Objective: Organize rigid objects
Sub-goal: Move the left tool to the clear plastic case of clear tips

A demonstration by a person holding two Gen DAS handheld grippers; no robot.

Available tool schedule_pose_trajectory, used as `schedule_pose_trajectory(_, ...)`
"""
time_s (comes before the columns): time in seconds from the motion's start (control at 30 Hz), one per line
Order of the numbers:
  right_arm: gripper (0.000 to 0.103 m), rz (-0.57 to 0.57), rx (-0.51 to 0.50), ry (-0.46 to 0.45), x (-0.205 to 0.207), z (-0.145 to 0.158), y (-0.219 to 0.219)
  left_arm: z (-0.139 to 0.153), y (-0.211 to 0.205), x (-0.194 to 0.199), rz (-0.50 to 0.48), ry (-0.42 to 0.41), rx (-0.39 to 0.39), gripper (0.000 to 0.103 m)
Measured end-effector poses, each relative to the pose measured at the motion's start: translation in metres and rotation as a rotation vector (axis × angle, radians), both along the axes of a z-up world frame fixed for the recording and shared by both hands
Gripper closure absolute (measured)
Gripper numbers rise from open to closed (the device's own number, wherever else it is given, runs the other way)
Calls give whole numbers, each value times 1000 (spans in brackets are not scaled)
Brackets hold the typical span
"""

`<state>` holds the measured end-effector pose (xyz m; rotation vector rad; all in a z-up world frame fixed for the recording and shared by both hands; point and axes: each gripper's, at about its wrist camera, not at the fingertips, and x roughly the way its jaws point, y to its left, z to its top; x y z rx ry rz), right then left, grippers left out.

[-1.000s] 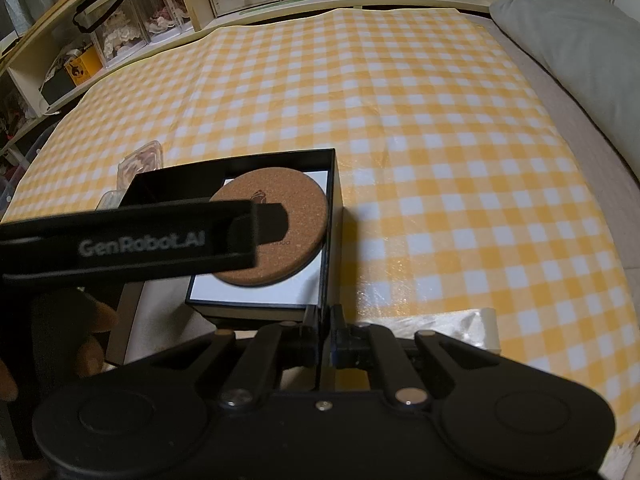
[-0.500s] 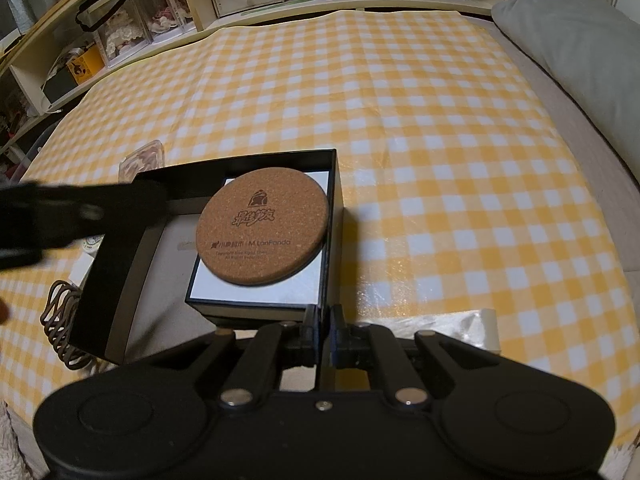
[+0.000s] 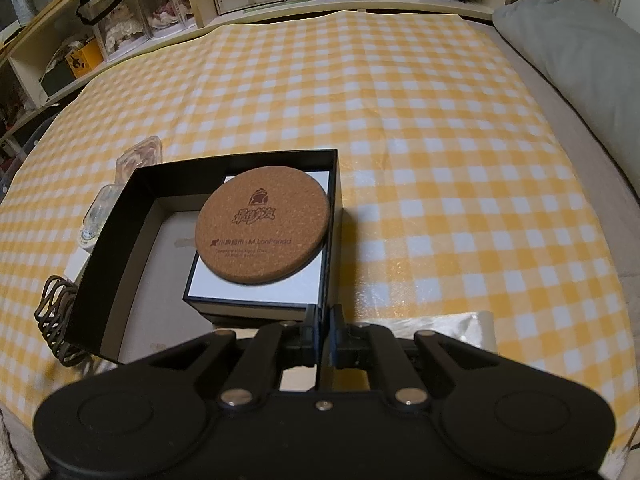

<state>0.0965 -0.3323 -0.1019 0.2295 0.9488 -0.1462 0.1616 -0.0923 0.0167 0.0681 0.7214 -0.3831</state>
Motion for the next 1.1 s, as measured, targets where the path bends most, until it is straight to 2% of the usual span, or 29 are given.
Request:
schedule_pose_trajectory(0.17,97,2,-1,-1,1,0,-2,-3,24,7,71,-11,12,0)
schedule_pose_trajectory(0.37,97,1,0,0,1,-1,-3,-19,41,19,131,-53,15,0)
schedule_pose_trajectory(0.47,97,2,5,5,1,-1,-5,-28,45,29,134,-51,-26,1)
schedule_pose_trajectory(0.53,97,0,9,6,1,-1,-7,-36,47,39,147,-16,-62,11)
schedule_pose_trajectory(0.67,97,2,6,8,1,-1,-7,-54,49,63,167,70,-158,23)
schedule_pose_trajectory(0.73,98,6,-4,8,1,-1,-4,-65,48,74,168,105,-180,36)
schedule_pose_trajectory(0.8,97,9,-8,9,0,-1,-3,-76,46,83,163,129,-183,41)
schedule_pose_trajectory(0.9,97,10,-10,9,0,-1,-2,-92,46,96,158,149,-177,45)
schedule_pose_trajectory(1.1,97,16,-21,12,0,-2,1,-115,51,122,154,157,-209,45)
